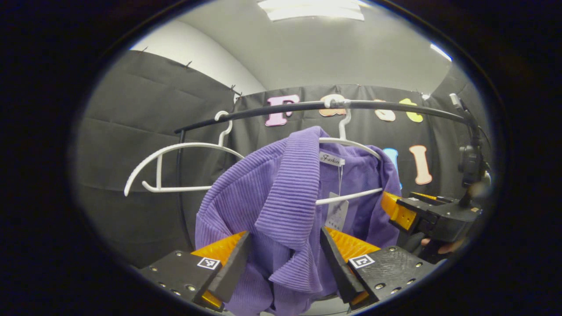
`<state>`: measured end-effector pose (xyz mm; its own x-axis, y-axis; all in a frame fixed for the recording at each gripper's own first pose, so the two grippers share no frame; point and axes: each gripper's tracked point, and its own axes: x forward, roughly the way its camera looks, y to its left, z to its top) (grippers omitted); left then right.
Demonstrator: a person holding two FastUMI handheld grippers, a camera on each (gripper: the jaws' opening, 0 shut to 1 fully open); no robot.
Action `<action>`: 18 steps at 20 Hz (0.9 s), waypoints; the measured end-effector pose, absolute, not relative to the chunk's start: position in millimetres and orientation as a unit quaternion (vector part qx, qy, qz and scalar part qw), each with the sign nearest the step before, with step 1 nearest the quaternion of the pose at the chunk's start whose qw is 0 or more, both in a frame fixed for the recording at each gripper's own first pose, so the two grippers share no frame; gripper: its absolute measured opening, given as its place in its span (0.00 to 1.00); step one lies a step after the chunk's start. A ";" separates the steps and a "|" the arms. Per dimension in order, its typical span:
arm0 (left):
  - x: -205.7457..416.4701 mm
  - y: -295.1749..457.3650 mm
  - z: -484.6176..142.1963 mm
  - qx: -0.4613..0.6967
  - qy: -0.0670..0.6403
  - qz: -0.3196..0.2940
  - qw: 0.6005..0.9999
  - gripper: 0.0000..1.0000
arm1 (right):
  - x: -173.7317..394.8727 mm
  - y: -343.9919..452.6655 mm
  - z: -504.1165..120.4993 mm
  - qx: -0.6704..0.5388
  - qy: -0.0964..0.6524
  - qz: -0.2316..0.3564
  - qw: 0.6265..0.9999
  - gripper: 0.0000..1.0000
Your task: Grasp the clothes on the hanger with both hands and then place them into the laundry hamper below.
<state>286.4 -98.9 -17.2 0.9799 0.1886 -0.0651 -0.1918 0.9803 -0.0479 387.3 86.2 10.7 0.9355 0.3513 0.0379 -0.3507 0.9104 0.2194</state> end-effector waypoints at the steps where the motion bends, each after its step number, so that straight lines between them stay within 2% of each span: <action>1: 289.0 -98.6 -20.1 -0.027 0.032 0.100 0.994 0.96 | 393.1 87.5 5.6 0.117 0.009 0.179 0.977 0.94; 2: 291.2 -97.6 -22.6 -0.028 0.035 0.103 0.994 0.90 | 397.7 88.7 0.1 0.121 0.016 0.182 0.976 0.94; 5: 294.7 -95.6 -31.4 -0.032 0.043 0.110 0.993 0.90 | 402.8 92.2 -6.7 0.128 0.024 0.194 0.972 0.92; 7: 296.1 -97.3 -36.1 -0.043 0.049 0.102 0.993 0.79 | 402.7 95.5 -4.4 0.131 0.017 0.206 0.970 0.83; 9: 296.6 -94.2 -42.7 -0.052 0.058 0.106 0.991 0.71 | 399.8 103.5 -2.7 0.137 0.015 0.223 0.965 0.68; 10: 297.1 -95.1 -45.7 -0.054 0.064 0.103 0.991 0.66 | 401.4 105.8 -2.6 0.137 0.014 0.227 0.964 0.50; 11: 300.8 -96.7 -48.5 -0.054 0.067 0.099 0.991 0.66 | 402.2 104.2 -3.6 0.133 0.012 0.229 0.964 0.44; 12: 301.8 -97.1 -48.8 -0.056 0.068 0.096 0.991 0.62 | 403.2 103.6 -2.6 0.128 0.006 0.229 0.965 0.27; 14: 301.1 -100.1 -43.8 -0.057 0.064 0.088 0.992 0.53 | 399.3 108.7 3.0 0.116 -0.012 0.239 0.964 0.09; 16: 301.3 -97.2 -45.6 -0.045 0.064 0.089 0.993 0.37 | 394.1 111.8 9.7 0.103 -0.031 0.249 0.963 0.04; 18: 299.7 -99.7 -40.1 -0.034 0.060 0.081 0.994 0.21 | 391.8 110.1 22.4 0.099 -0.055 0.246 0.963 0.04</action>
<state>299.7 -99.7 -40.1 0.9795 0.1579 -0.1249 -0.1661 0.9844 -0.0586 391.8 110.1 22.4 0.8733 0.4622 0.1542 -0.4839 0.8597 0.1637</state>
